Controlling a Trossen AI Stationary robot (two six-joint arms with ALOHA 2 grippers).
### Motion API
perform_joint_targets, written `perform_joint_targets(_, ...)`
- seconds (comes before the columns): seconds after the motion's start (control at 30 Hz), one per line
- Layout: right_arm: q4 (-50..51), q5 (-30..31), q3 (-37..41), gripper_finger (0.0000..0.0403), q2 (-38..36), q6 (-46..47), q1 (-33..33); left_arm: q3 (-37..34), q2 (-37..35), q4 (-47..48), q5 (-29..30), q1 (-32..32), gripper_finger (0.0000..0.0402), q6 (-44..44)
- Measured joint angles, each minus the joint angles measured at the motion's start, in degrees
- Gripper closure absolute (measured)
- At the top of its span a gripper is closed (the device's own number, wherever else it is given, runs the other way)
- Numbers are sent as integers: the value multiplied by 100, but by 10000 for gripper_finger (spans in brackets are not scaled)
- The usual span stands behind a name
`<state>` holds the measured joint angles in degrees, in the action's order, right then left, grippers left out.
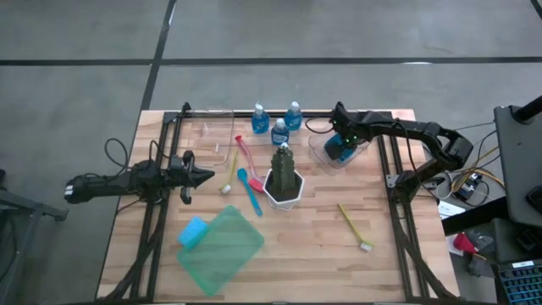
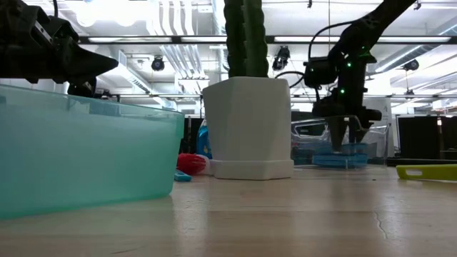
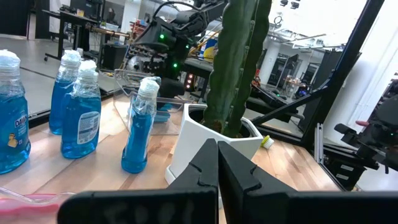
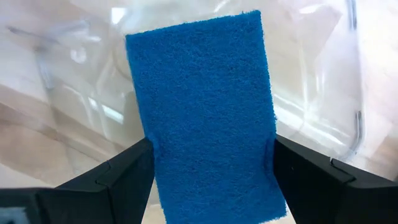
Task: Pick & Place Kitchen Sink Supplies
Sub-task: Put the blue sponge into the right transparent bin
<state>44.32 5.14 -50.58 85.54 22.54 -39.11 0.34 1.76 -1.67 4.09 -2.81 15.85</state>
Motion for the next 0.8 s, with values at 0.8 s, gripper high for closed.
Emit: perform_joint_targets(0.8,-187,-10,-62,110,2,-15,9,0,0,0,1,0,401,-2)
